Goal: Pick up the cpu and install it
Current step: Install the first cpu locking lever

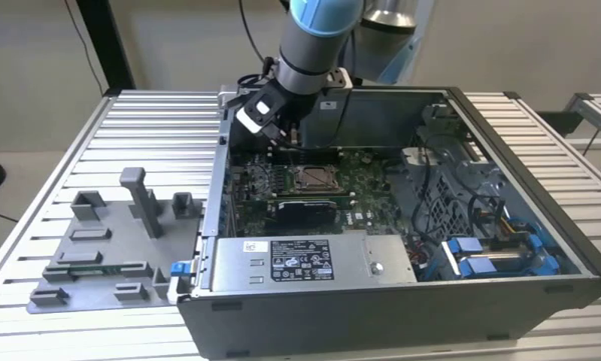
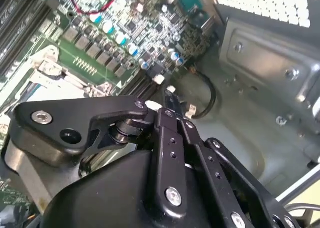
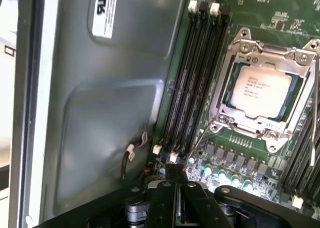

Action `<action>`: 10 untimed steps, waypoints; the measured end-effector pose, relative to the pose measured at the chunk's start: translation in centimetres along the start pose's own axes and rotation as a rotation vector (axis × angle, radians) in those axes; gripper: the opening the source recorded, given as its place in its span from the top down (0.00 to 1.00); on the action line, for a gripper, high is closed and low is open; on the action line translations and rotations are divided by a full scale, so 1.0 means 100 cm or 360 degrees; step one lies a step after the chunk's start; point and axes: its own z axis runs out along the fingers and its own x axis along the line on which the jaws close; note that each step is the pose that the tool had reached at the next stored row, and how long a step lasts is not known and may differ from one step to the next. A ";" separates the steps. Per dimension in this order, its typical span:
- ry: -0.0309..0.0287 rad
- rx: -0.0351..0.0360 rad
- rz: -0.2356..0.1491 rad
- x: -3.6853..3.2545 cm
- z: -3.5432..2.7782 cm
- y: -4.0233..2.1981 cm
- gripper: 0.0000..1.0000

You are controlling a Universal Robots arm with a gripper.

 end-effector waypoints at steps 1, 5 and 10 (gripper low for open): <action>0.00032 0.0000 0.0000 -0.0002 -0.0007 0.0017 1.00; 0.00145 0.0001 -0.0001 -0.0012 -0.0040 0.0090 1.00; 0.00264 0.0005 0.0000 -0.0031 -0.0079 0.0196 1.00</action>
